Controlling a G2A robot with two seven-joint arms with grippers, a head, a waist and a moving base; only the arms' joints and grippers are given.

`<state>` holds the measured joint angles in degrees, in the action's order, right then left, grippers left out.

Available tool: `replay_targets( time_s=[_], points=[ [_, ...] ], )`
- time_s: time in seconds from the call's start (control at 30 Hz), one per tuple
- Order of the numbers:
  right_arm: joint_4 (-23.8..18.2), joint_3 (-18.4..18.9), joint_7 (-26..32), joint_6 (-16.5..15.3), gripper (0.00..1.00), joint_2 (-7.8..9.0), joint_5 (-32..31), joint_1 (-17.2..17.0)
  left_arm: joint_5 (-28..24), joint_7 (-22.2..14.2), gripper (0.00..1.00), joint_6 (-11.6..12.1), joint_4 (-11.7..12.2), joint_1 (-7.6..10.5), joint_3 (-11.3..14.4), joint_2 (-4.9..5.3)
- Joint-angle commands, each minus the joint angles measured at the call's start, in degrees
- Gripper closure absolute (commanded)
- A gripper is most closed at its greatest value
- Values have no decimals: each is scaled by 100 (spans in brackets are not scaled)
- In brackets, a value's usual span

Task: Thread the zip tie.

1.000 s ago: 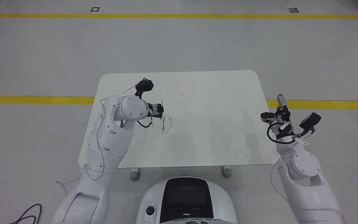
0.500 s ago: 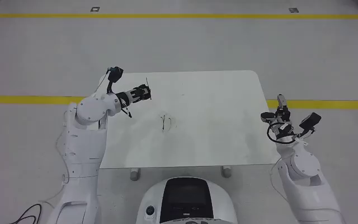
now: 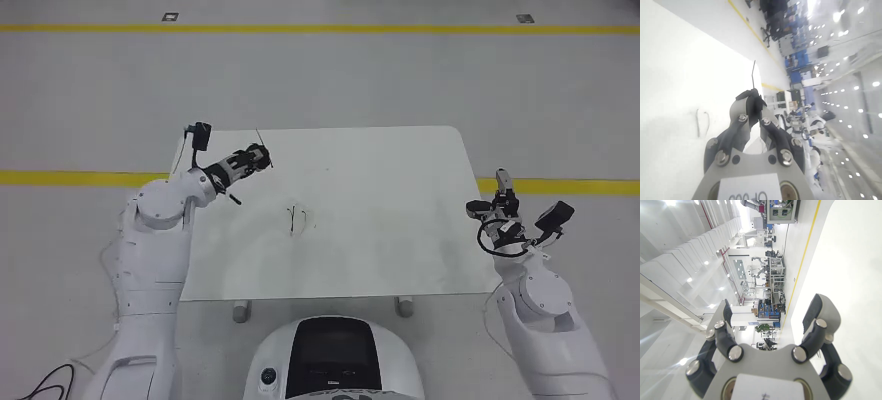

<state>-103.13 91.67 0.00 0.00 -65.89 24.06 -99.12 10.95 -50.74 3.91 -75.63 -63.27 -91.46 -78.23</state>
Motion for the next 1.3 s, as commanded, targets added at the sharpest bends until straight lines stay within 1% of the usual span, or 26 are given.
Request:
replay_targets(
  time_s=[0.0, 0.03, 0.07, 0.13, 0.17, 0.23, 0.27, 0.33, 0.37, 0.43, 0.77, 0.8, 0.83, 0.87, 0.93, 1.0, 1.07, 1.13, 1.23, 1.27],
  points=[
    [0, 0, 0, 0, 0, 0, 0, 0, -474, 221, 100, 249, 286, 58, 11, -14],
    [0, 0, 0, 0, 0, 0, 0, 0, -721, 327, 100, 379, 453, 111, 5, -19],
    [0, 0, 0, 0, 0, 0, 0, 0, -884, 380, 100, 477, 567, 140, 20, -24],
    [0, 0, 0, 0, 0, 0, 0, 0, -1470, 387, 100, 612, 851, 228, 29, -43],
    [0, 0, 0, 0, 0, 0, 0, 0, -1594, 384, 100, 662, 972, 265, 56, -46],
    [0, 0, 0, 0, 0, 0, 0, 0, -1904, 280, 100, 642, 1235, 357, 118, -53],
    [0, 0, 0, 0, 0, 0, 0, 0, -2049, 295, 100, 730, 1385, 417, 155, -59],
    [0, 0, 0, 0, 0, 0, 0, 0, -2547, 265, 100, 730, 1619, 513, 189, -86],
    [0, 0, 0, 0, 0, 0, 0, 0, -2797, 178, 100, 741, 1746, 570, 226, -97],
    [0, 0, 0, 0, 0, 0, 0, 0, -3083, -2, 100, 746, 1902, 646, 251, -97],
    [0, 0, 0, 0, 0, 0, 0, 0, -3083, -2, 100, 746, 1902, 646, 251, -97],
    [0, 0, 0, 0, 0, 0, 0, 0, -3029, 80, 100, 760, 1904, 606, 269, -95],
    [0, 0, 0, 0, 0, 0, 0, 0, -2932, 270, 100, 788, 1920, 519, 312, -90],
    [-10, -3, 8, -11, 0, 0, -18, 7, -2983, 370, 100, 785, 1918, 484, 339, -96],
    [-101, -108, 92, -207, 0, -15, -150, 81, -3297, 557, 100, 790, 1919, 412, 429, -134],
    [-151, -215, 209, -384, 0, -26, -303, 149, -3445, 770, 100, 891, 1938, 387, 514, -163],
    [-210, -373, 468, -544, 0, -33, -504, 239, -3582, 985, 100, 1011, 1997, 411, 646, -202],
    [-253, -508, 735, -666, 0, -40, -565, 337, -3621, 1081, 100, 1079, 2090, 474, 756, -223],
    [-246, -778, 1187, -808, 0, -50, -785, 577, -3677, 1155, 100, 1187, 2323, 628, 908, -250],
    [-222, -925, 1410, -896, 0, -55, -906, 696, -3702, 1171, 100, 1224, 2424, 699, 956, -258]
  ],
)
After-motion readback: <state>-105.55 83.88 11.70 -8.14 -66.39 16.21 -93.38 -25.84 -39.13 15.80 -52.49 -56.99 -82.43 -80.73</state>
